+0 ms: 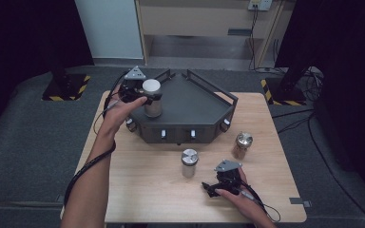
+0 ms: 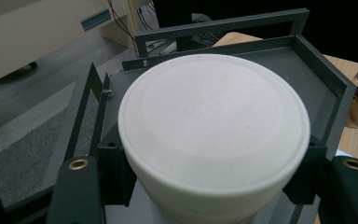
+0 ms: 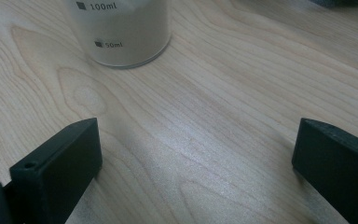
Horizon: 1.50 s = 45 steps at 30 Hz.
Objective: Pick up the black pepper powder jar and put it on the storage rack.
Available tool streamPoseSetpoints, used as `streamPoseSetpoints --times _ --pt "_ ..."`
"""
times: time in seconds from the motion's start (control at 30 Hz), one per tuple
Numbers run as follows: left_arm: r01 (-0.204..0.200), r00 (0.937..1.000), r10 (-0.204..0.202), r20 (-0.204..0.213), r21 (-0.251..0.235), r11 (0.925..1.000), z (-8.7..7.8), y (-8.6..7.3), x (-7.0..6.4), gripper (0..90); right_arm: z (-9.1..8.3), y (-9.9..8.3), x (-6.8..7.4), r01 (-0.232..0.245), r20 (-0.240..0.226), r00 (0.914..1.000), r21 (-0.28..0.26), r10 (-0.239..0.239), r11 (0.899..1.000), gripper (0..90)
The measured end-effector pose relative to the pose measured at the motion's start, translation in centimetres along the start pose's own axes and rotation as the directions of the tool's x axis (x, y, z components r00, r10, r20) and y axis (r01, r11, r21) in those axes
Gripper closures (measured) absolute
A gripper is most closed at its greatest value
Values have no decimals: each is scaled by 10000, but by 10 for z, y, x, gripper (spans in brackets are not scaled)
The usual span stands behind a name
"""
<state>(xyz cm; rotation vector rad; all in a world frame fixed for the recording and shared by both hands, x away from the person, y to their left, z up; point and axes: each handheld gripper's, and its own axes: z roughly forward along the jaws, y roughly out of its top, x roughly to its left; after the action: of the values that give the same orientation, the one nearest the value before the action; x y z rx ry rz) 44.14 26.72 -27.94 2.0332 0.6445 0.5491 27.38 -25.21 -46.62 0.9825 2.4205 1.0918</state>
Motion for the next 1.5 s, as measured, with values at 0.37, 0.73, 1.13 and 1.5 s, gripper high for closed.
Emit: streamPoseSetpoints --times 0.37,0.73,1.13,1.5 --pt "183 9998 -184 -54 -62 9998 1 -8 2 327 0 0 0 -3 -2 10000 -3 3 10000 14" --pt "410 9991 -410 46 47 9991 3 -7 8 321 0 0 0 -14 -2 10000 1 14 10000 15" --pt "201 9996 -195 -182 305 9993 5 -4 3 258 0 0 0 0 3 10000 -4 0 10000 15" --pt "17 9990 -5 -446 276 9996 -7 -3 -3 27 0 0 0 -11 5 10000 2 11 10000 15"
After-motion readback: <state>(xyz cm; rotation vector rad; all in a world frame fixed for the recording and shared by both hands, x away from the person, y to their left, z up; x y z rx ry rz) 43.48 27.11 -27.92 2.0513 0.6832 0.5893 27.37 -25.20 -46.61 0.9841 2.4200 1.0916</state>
